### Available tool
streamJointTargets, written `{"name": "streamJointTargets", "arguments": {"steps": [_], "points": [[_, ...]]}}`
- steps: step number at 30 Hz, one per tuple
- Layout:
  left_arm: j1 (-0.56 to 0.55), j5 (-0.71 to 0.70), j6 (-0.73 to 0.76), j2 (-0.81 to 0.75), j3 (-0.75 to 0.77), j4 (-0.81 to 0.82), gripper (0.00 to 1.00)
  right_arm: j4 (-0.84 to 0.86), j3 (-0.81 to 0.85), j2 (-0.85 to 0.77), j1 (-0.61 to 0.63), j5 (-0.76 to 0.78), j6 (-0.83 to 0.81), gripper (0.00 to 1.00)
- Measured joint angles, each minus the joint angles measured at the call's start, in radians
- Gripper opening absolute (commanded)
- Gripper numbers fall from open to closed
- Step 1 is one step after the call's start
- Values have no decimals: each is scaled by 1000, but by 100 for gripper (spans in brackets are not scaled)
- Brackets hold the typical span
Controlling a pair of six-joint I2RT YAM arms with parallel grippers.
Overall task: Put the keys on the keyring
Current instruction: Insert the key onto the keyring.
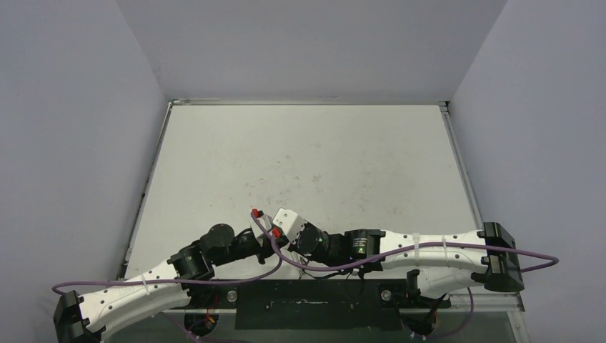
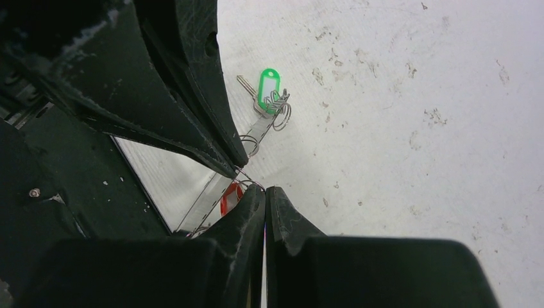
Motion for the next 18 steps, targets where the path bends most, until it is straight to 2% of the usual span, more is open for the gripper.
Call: {"name": "streamJointTargets", "arguments": {"steps": [9,18], "points": [[0,0,0,0,0,0,0,-19,-5,-11,3,7,-9,0],[0,0,0,0,0,2,0,-12,-81,-124,7,-1,-20,0]]}}
